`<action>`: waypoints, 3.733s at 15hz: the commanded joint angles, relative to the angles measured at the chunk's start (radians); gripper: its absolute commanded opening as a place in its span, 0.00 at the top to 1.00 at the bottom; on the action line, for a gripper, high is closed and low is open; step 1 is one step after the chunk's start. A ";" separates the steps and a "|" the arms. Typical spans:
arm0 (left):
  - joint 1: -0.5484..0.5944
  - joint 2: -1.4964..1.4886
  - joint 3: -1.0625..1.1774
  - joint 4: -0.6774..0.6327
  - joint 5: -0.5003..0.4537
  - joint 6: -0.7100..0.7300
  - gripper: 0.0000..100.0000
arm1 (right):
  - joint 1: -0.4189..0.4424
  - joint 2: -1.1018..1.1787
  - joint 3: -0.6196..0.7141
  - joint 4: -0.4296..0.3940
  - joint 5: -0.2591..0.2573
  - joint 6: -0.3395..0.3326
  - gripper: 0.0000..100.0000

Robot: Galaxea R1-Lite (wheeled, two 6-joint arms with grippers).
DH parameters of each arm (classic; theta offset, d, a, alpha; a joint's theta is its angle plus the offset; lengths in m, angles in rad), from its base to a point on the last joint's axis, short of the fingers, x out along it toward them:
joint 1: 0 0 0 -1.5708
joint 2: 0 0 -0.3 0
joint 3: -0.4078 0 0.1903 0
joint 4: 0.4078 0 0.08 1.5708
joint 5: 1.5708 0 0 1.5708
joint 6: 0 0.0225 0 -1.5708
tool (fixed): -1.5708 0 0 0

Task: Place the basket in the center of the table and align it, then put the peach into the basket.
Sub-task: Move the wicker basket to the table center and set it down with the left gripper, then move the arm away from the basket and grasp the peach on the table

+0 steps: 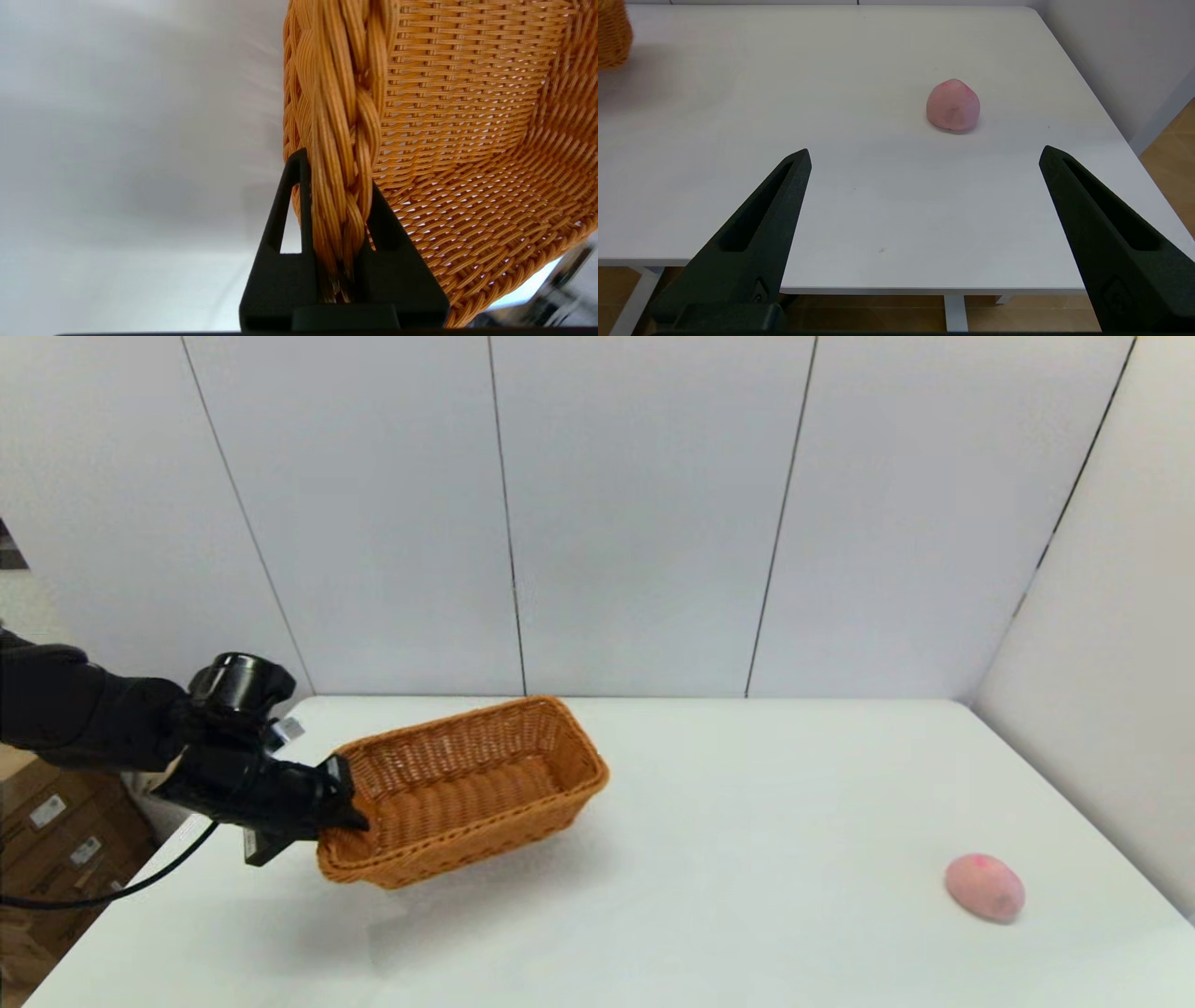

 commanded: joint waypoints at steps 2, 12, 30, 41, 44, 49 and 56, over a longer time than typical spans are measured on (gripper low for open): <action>-0.238 0.008 -0.070 0.001 0.006 -0.021 1.00 | 0.000 0.000 0.000 0.001 0.000 0.000 0.00; -0.459 0.180 -0.165 -0.001 0.022 -0.040 1.00 | 0.001 0.000 0.000 0.001 0.000 0.000 0.00; -0.158 -0.349 -0.186 0.389 0.272 0.306 0.00 | 0.000 0.000 0.000 0.001 -0.002 0.000 0.00; -0.106 -1.388 0.456 0.441 0.493 0.317 0.00 | 0.000 0.000 0.000 0.001 -0.002 0.001 0.00; -0.051 -1.535 0.490 0.536 0.521 0.331 0.00 | 0.000 0.000 0.000 0.000 -0.002 0.001 0.00; 0.090 -1.661 0.602 0.458 0.519 0.461 0.00 | 0.000 0.000 0.000 0.001 -0.002 0.001 0.00; 0.087 -1.662 0.860 0.025 0.447 0.602 0.00 | 0.000 0.000 0.000 0.001 -0.002 0.001 0.00</action>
